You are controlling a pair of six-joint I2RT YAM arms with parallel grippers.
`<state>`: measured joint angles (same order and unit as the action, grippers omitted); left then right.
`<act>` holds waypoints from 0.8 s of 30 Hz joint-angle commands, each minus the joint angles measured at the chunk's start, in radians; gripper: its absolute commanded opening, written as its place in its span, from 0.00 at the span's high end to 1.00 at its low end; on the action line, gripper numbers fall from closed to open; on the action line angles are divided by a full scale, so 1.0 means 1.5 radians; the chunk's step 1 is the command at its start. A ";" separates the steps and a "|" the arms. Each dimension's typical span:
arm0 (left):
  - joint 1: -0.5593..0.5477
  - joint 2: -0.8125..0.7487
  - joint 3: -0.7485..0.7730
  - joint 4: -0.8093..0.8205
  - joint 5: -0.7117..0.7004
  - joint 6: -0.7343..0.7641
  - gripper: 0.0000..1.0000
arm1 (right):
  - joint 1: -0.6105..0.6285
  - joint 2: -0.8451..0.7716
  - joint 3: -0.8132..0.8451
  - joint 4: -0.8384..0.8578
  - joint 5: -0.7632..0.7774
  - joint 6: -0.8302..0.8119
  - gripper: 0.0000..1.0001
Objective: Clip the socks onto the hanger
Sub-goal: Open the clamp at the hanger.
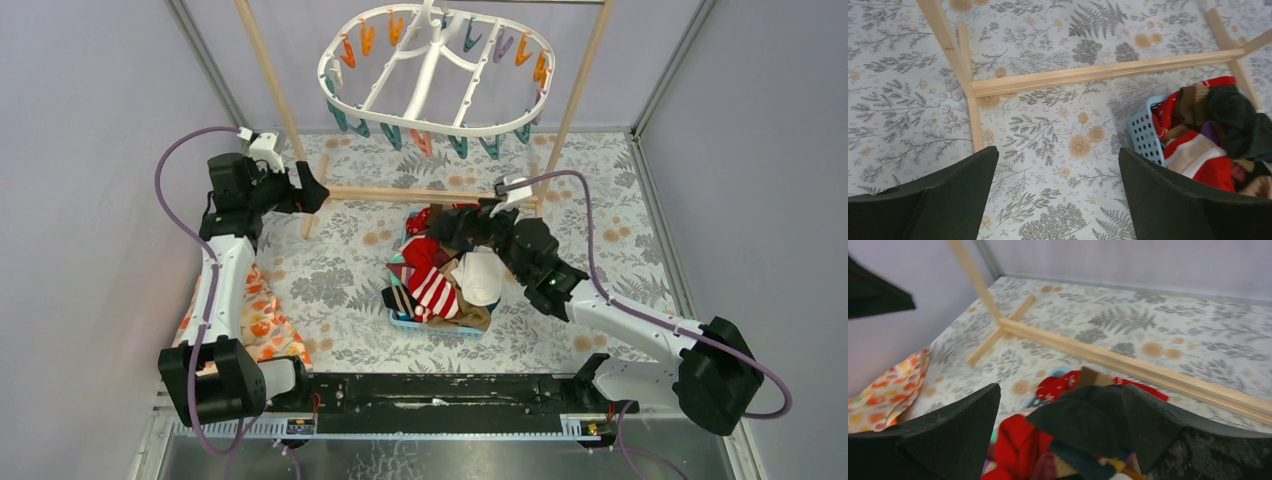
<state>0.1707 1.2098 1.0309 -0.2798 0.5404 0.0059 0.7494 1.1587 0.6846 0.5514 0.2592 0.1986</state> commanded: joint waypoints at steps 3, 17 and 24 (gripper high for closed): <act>0.037 0.011 0.068 -0.103 0.163 -0.019 0.01 | 0.128 0.037 0.030 0.099 0.055 -0.087 0.04; 0.053 0.005 0.147 -0.171 0.229 -0.038 0.01 | 0.216 0.352 0.317 0.342 0.118 -0.219 0.22; 0.061 0.008 0.185 -0.195 0.259 -0.032 0.02 | 0.216 0.376 0.369 0.315 0.082 -0.195 0.22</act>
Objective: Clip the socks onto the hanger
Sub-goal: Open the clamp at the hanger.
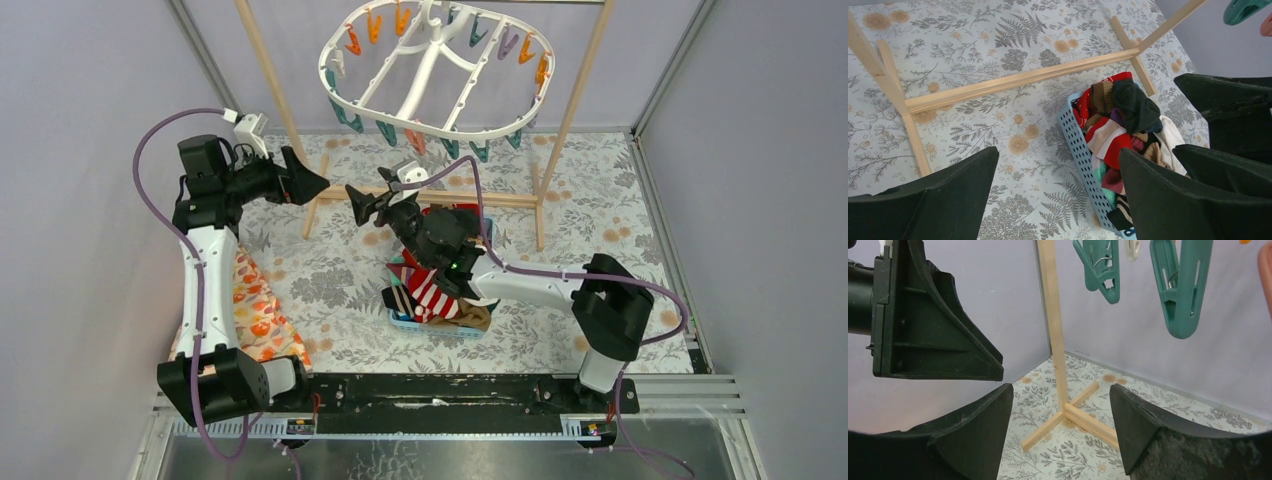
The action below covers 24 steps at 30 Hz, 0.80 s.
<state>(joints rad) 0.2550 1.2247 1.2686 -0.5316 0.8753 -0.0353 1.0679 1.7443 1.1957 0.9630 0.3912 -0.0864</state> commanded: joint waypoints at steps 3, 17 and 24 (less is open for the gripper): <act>0.005 0.002 0.030 -0.036 0.048 0.003 0.02 | 0.003 -0.072 -0.017 0.005 -0.030 0.005 0.23; 0.004 0.007 0.039 -0.043 0.136 -0.005 0.02 | -0.167 -0.441 -0.211 -0.294 -0.247 0.156 0.22; 0.004 -0.006 0.034 -0.043 0.157 -0.002 0.02 | -0.265 -0.443 -0.124 -0.440 -0.380 0.127 0.15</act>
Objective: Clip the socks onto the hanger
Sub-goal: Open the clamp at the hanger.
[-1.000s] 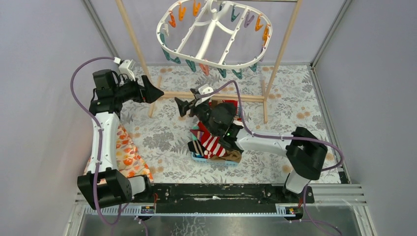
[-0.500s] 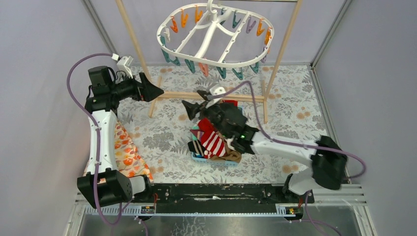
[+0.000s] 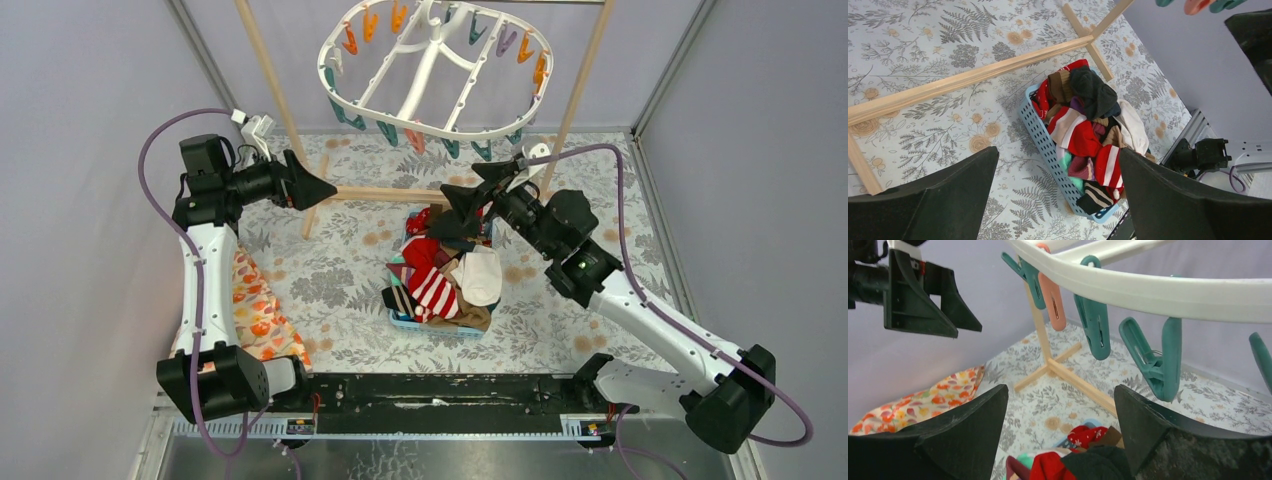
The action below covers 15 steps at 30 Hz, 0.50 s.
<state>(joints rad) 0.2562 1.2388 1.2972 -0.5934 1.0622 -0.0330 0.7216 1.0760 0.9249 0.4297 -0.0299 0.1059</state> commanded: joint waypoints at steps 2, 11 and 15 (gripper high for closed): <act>0.003 -0.018 0.013 -0.002 0.040 -0.002 0.02 | -0.049 0.006 0.053 -0.065 -0.112 0.008 0.15; -0.030 -0.021 0.009 -0.002 0.033 0.000 0.02 | -0.048 0.104 0.019 0.176 -0.134 0.111 0.28; -0.036 -0.024 0.006 -0.002 0.029 0.001 0.02 | -0.013 0.139 -0.009 0.295 -0.060 0.097 0.36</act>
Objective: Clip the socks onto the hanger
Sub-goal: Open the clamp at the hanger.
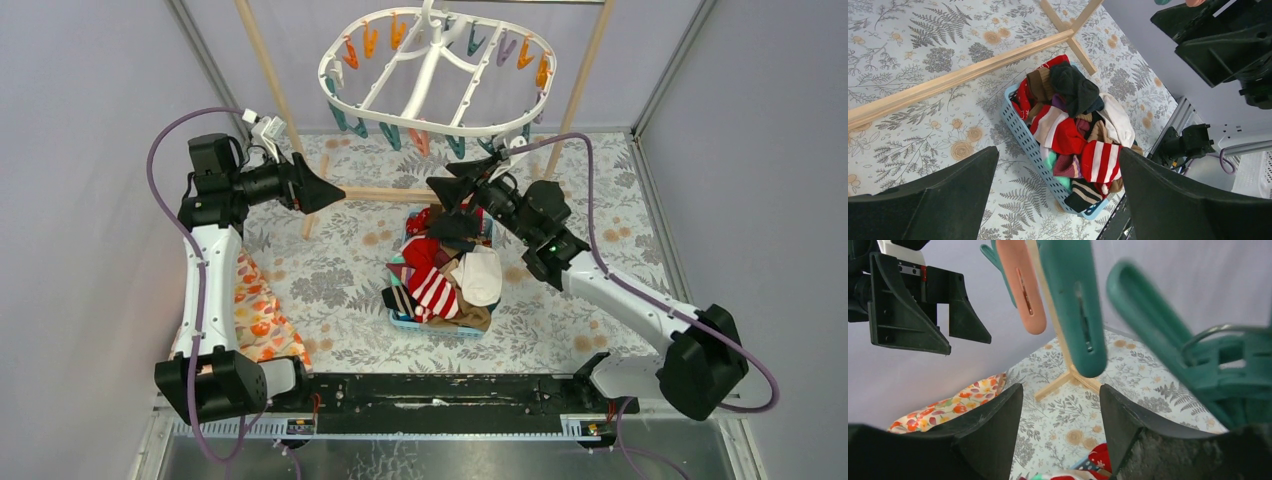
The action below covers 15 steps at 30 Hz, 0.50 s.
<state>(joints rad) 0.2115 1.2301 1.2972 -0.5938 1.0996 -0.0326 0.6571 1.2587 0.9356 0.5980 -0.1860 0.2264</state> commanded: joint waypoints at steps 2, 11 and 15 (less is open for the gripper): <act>-0.007 -0.020 0.005 -0.002 0.003 0.001 0.02 | 0.050 0.038 -0.015 0.233 0.074 -0.003 0.37; -0.009 -0.024 0.004 -0.014 0.001 0.017 0.02 | 0.077 0.108 0.010 0.347 0.182 -0.036 0.47; -0.009 -0.020 0.005 -0.020 0.002 0.017 0.02 | 0.077 0.128 0.026 0.357 0.195 -0.046 0.48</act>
<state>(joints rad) 0.2028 1.2133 1.2972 -0.5991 1.0992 -0.0235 0.7658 1.4368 0.9112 1.0027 0.0395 0.1898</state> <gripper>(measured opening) 0.979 0.523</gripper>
